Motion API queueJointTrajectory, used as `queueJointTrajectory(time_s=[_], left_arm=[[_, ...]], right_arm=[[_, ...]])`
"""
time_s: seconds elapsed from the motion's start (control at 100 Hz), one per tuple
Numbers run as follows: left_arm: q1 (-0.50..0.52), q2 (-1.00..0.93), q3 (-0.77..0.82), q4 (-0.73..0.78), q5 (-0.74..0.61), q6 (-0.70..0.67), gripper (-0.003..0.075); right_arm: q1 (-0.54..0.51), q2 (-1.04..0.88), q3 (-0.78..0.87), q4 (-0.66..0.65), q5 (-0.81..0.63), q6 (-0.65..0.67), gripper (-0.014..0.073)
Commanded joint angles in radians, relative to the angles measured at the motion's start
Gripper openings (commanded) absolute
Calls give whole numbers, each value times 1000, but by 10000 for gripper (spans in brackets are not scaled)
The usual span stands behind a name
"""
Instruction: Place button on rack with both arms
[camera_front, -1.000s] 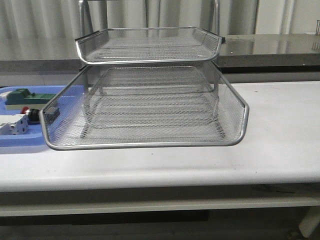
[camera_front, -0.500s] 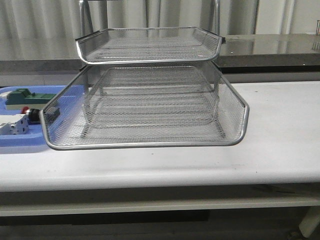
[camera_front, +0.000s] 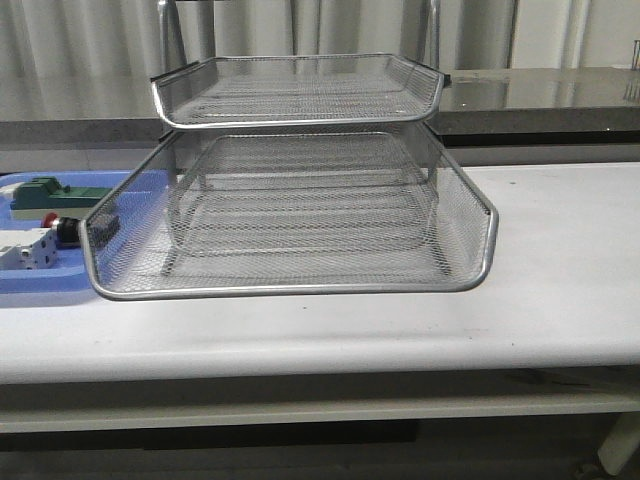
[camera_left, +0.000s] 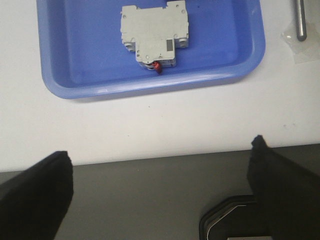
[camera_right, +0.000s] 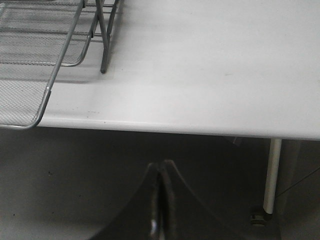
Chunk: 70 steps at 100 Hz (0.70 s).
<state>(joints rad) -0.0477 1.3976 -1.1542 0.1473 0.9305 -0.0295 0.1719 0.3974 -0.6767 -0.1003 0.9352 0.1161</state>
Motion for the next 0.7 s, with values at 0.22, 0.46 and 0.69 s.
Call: queueJointTrajectory(time_s=[0.22, 0.46, 0.69], left_arm=[[1, -16, -61, -51, -164, 162, 633], [1, 133, -258, -60, -127, 360, 633], [1, 334, -464, -60, -67, 574, 633]], right_arm=[[-4, 9, -27, -4, -61, -2, -68], [-4, 9, -27, -4, -61, -2, -68], [-4, 9, -27, -4, -61, -2, -68]])
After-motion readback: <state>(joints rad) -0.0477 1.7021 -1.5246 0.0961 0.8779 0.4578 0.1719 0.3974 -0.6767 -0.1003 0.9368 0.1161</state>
